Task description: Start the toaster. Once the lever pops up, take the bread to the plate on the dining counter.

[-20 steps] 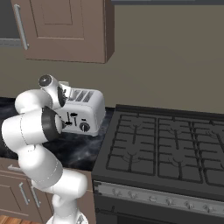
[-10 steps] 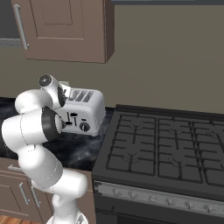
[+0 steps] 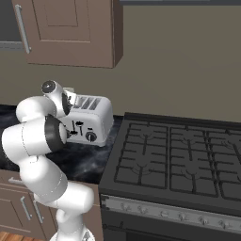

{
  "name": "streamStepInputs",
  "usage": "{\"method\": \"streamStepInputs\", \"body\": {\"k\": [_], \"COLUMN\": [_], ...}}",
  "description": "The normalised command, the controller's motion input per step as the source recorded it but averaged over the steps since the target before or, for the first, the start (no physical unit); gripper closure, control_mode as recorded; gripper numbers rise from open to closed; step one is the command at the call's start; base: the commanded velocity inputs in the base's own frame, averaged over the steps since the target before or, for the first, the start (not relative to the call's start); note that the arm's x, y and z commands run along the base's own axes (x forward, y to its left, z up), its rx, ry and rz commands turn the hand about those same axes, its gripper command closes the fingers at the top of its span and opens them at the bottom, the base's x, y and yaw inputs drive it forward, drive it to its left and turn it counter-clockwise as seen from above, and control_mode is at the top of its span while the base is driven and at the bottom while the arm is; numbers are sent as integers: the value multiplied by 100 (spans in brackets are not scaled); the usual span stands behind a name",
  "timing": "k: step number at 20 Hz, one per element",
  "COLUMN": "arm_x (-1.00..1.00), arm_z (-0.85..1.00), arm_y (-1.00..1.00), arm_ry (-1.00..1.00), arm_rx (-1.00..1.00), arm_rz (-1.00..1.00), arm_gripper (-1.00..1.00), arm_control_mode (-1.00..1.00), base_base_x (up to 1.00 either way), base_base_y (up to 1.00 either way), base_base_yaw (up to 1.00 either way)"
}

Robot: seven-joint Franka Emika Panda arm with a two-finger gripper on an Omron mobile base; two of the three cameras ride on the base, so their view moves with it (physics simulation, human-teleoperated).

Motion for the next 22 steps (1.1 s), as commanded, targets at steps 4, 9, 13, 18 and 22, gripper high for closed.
{"method": "streamStepInputs", "body": {"k": [4,9,13,18,22], "arm_x": [0,0,0,0,0], "arm_z": [0,0,0,0,0], "arm_y": [0,0,0,0,0], "arm_ry": [0,0,0,0,0], "arm_rx": [0,0,0,0,0], "arm_rz": [0,0,0,0,0], "arm_gripper": [-100,-100,-100,-100,-100], "arm_control_mode": [-100,-100,-100,-100,-100], "base_base_x": [0,0,0,0,0], "base_base_y": [0,0,0,0,0], "base_base_yaw": [0,0,0,0,0]}}
